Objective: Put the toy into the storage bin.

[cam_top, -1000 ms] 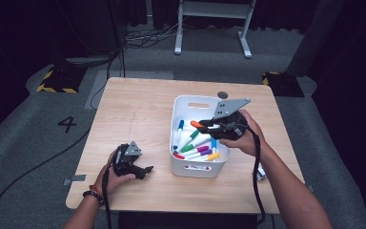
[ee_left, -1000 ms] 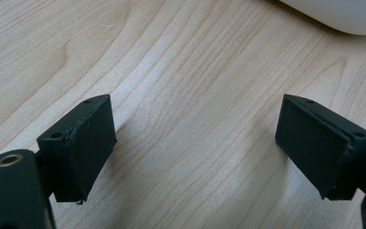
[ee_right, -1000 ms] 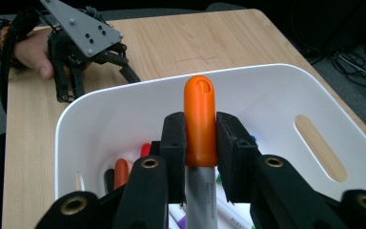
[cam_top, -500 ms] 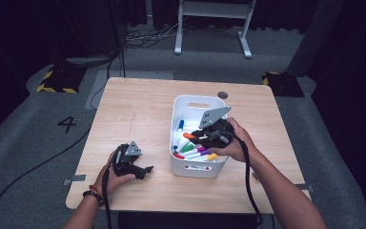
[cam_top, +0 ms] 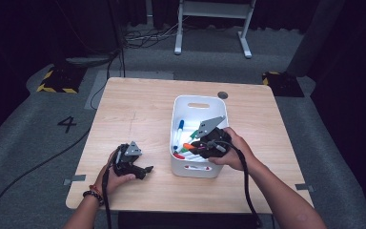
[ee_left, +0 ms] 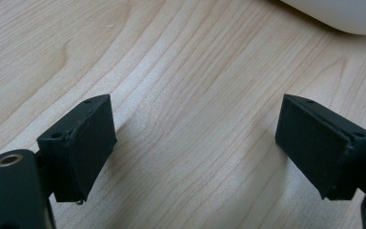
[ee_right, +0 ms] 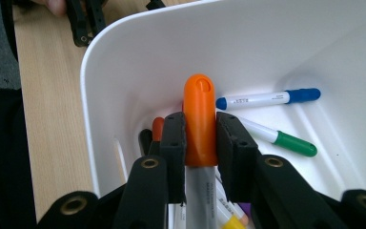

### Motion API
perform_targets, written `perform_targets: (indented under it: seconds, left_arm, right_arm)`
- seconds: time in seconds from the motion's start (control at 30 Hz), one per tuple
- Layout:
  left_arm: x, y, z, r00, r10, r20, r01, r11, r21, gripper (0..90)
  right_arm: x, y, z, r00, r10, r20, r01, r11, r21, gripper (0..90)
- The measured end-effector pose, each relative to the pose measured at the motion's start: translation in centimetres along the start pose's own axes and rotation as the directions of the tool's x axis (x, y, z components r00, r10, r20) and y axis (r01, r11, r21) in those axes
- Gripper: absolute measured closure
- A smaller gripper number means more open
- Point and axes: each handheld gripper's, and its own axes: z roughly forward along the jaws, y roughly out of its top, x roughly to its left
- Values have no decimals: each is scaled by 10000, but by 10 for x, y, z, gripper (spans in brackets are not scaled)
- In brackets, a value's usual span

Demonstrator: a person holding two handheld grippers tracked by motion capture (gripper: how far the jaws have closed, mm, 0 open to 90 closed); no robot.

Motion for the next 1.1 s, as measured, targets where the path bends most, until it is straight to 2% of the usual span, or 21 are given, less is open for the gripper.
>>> perform_targets:
  seconds: [0.13, 0.37, 0.5, 0.57, 0.63, 0.7, 0.77, 0.9, 1.0, 1.1]
  left_arm:
    - [0, 0, 0, 10000, -3, -2, 3, 10000, 4, 137]
    - [0, 0, 0, 10000, -2, 0, 2, 10000, -2, 137]
    - [0, 0, 0, 10000, -1, -4, 1, 10000, 3, 136]
    - [0, 0, 0, 10000, -2, -3, 2, 10000, 3, 136]
    - [0, 0, 0, 10000, -1, -5, 1, 10000, 2, 136]
    - [0, 0, 0, 10000, 1, -6, -1, 10000, 2, 136]
    - [0, 0, 0, 10000, -1, -3, 1, 10000, 1, 136]
    - [0, 0, 0, 10000, -3, -7, 3, 10000, 2, 136]
    - [0, 0, 0, 10000, 4, -1, -4, 10000, 0, 136]
    - [0, 0, 0, 10000, 3, -6, -3, 10000, 5, 136]
  right_arm:
    - [3, 2, 3, 9997, -203, 131, 200, 9996, 197, 743]
    - [4, 2, 4, 9992, -399, -5, 399, 9990, 220, 739]
    - [5, 2, 6, 9987, -503, -85, 506, 9980, 381, 661]
    - [6, 3, 7, 9980, -604, 184, 591, 9963, 629, 653]
    - [6, 4, 7, 9976, -669, 150, 661, 9966, 490, 629]
    - [5, 3, 5, 9977, -623, 278, 613, 9975, 346, 616]
    - [4, 2, 3, 9989, -417, 218, 412, 9988, 258, 589]
    - [3, 0, -2, 9988, -437, 239, 438, 9990, -5, 567]
    - [1, -2, -11, 9979, -478, 428, 494, 9980, -382, 532]
    - [-2, -7, -22, 9985, -215, 497, 259, 9958, -882, 493]
